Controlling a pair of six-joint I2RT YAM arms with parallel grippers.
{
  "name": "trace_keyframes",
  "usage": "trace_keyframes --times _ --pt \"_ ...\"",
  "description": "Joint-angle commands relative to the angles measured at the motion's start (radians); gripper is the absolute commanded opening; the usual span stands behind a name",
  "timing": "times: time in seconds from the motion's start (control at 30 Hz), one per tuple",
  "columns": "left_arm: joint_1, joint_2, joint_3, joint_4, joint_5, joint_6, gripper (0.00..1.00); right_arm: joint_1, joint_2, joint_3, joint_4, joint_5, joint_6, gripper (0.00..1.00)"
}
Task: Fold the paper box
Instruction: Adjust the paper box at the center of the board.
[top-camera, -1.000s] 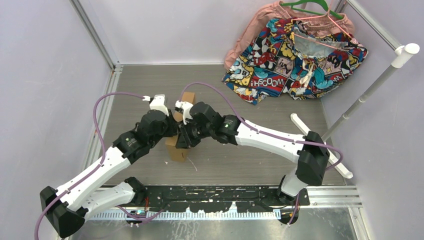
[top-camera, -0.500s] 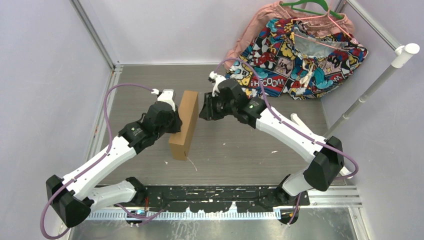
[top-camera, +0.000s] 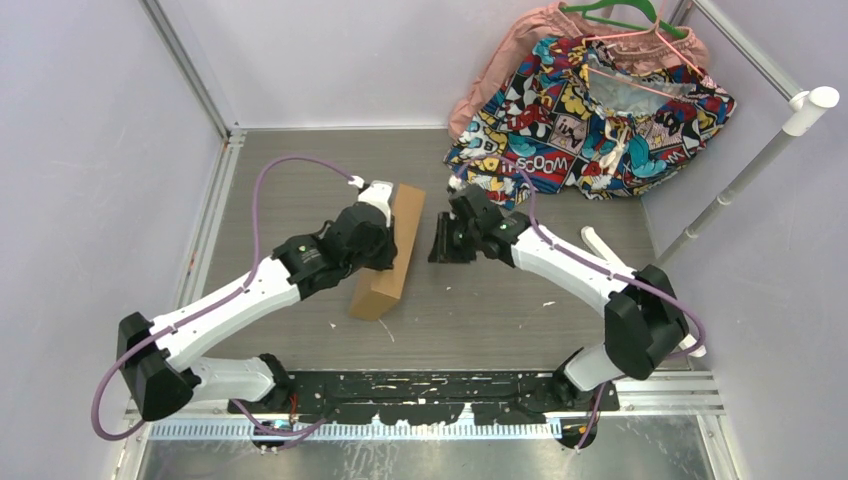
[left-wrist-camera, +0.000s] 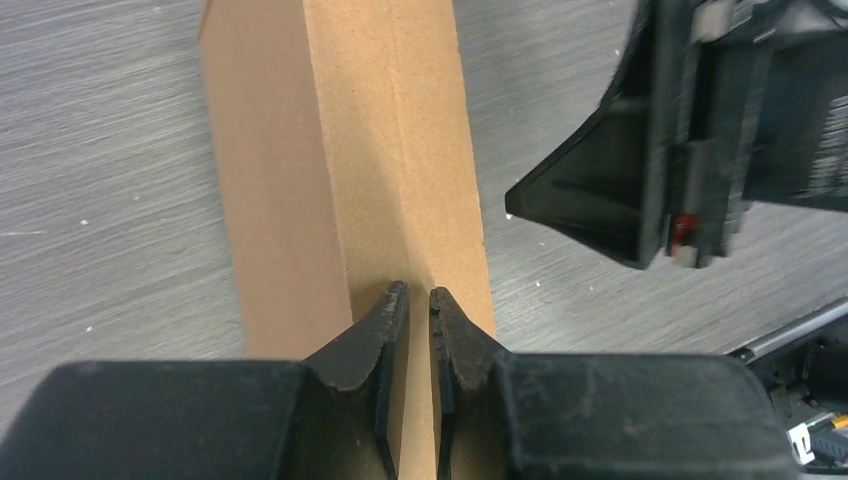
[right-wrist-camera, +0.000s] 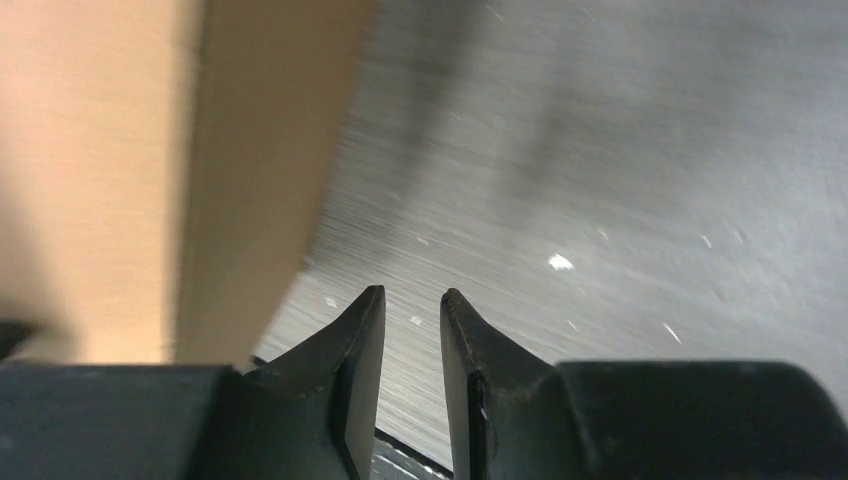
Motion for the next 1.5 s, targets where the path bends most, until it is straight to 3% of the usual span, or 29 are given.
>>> trace_keyframes --times 0.0,0.2,0.37,0.6,0.83,0.87,0.93,0.97,1.0,1.17,1.3,1.37,1.47 --pt "-0.055 0.054 0.025 -0.028 -0.012 -0.008 0.15 -0.031 -0.134 -0.09 -0.009 0.113 0.034 0.33" --pt "-0.13 0.135 -0.005 0.051 0.018 -0.054 0.15 -0.125 -0.299 -0.093 -0.179 0.268 -0.057 0.35" --pt "-0.185 0.196 0.001 0.129 0.05 -0.061 0.18 -0.21 -0.272 -0.007 -0.231 0.281 -0.132 0.41" --pt "-0.193 0.179 0.048 0.129 0.033 -0.012 0.27 -0.287 -0.062 0.178 -0.19 0.106 -0.215 0.44" --pt "-0.194 -0.059 0.019 -0.174 -0.144 -0.115 0.28 -0.288 0.234 0.386 -0.209 0.043 -0.304 0.43" --pt "-0.193 -0.106 -0.007 -0.206 -0.166 -0.143 0.31 -0.288 0.264 0.405 -0.203 0.039 -0.314 0.43" --pt "-0.192 -0.191 -0.071 -0.262 -0.18 -0.205 0.69 -0.288 0.329 0.45 -0.21 0.048 -0.337 0.43" --pt "-0.193 -0.242 -0.113 -0.283 -0.173 -0.231 0.81 -0.287 0.358 0.48 -0.213 0.046 -0.347 0.43" --pt "-0.192 -0.272 -0.147 -0.295 -0.17 -0.258 0.83 -0.286 0.398 0.499 -0.215 0.04 -0.357 0.43" --pt "-0.192 -0.352 -0.298 -0.283 -0.196 -0.368 0.64 -0.286 0.479 0.53 -0.212 -0.007 -0.363 0.43" --pt "-0.193 -0.324 -0.362 -0.234 -0.197 -0.408 0.2 -0.278 0.487 0.488 -0.19 -0.04 -0.359 0.43" --pt "-0.192 -0.293 -0.389 -0.201 -0.203 -0.423 0.18 -0.266 0.477 0.456 -0.171 -0.047 -0.359 0.43" --pt "-0.163 -0.247 -0.432 -0.133 -0.228 -0.428 0.22 -0.239 0.452 0.404 -0.16 -0.049 -0.362 0.42"
